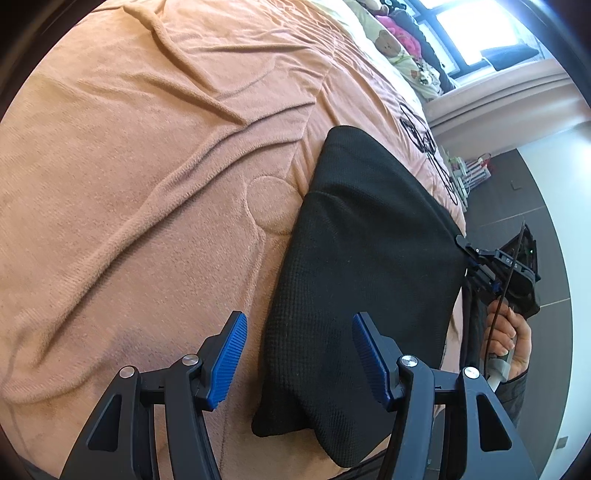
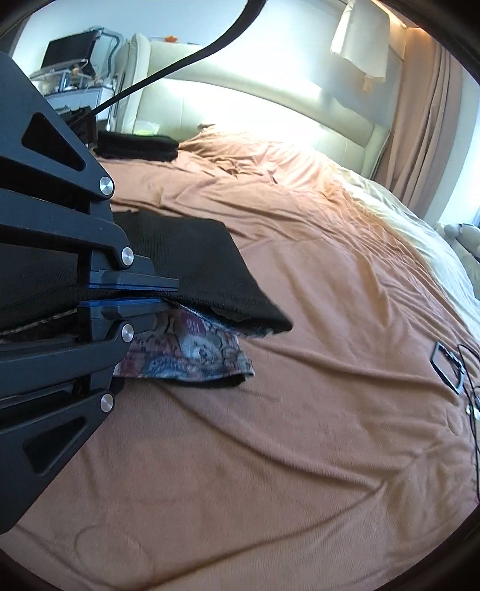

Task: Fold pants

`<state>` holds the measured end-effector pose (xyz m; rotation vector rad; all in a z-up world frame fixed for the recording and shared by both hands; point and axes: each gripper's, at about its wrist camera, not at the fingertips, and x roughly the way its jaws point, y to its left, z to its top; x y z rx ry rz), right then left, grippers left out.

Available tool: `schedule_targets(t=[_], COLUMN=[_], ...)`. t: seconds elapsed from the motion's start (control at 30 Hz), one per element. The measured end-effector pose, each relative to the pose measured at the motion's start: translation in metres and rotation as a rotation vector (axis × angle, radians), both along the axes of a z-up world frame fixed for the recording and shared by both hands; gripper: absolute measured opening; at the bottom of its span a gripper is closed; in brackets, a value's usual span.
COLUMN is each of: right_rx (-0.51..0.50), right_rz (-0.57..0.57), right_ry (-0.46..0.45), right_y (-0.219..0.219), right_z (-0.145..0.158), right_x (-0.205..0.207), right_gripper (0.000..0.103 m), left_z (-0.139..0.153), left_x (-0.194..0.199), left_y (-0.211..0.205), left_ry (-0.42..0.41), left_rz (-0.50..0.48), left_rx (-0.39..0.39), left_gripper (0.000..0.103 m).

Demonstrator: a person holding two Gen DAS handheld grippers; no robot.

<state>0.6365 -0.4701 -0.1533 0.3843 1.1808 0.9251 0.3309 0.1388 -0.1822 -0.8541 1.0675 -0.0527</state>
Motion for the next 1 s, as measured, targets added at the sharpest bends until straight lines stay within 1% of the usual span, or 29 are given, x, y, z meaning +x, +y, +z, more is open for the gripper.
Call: schedule_targets(t=[0.1,0.4,0.5,0.6,0.67,0.73,0.77,0.8,0.83,0.9,0.93,0.97,1.0], right_rx=[-0.015,-0.041,-0.046,-0.093,-0.124,-0.115,-0.085,-0.061,-0.061,-0.057,-0.050,-0.044,-0.042], right_rz=[-0.016,-0.060,-0.063,-0.065,-0.055,-0.060,-0.056,-0.046,-0.043,-0.044,-0.044,-0.043,-0.043], right_ry=[0.003,-0.037,-0.048,-0.053,-0.022,0.031,0.050,0.037,0.017,-0.001,-0.008,-0.025,-0.041], right_y=[-0.009,-0.020,-0.018,-0.010,-0.009,-0.009,-0.011,-0.013,-0.015,-0.020,-0.023,-0.027,-0.031], right_z=[-0.003,0.016,0.019,0.009,-0.006,-0.016,-0.017,-0.013,-0.008,-0.001,0.002,0.007,0.011], right_x=[-0.005,-0.019,-0.021,-0.018,-0.013,-0.014,-0.017,-0.022,-0.026,-0.034,-0.038,-0.044,-0.050], right_gripper=[0.000,0.000,0.000,0.000,0.001,0.001,0.002,0.002,0.005,0.018,0.032,0.041,0.042], left_z=[-0.002,-0.017,-0.021,-0.021,-0.020,-0.020,-0.021,-0.021,-0.021,-0.021,-0.020,-0.020,-0.021], left_x=[0.001,-0.002,-0.005,-0.006,-0.005,-0.004,-0.004,-0.001,-0.001,0.000,0.001,0.001,0.002], left_y=[-0.004,-0.016,-0.019,-0.022,-0.025,-0.027,-0.028,-0.029,-0.030,-0.031,-0.033,-0.034,-0.036], left_ry=[0.006,0.057,0.057,0.064,0.066,0.070,0.071,0.071,0.071,0.069,0.067,0.064,0.061], left_rz=[-0.007,-0.033,-0.035,-0.041,-0.050,-0.057,-0.057,-0.058,-0.061,-0.068,-0.072,-0.076,-0.082], left_rx=[0.005,0.027,0.025,0.032,0.044,0.050,0.049,0.050,0.054,0.057,0.052,0.043,0.034], left_gripper=[0.062,0.062,0.062,0.061,0.061,0.061,0.061,0.061,0.061,0.061,0.061,0.061,0.061])
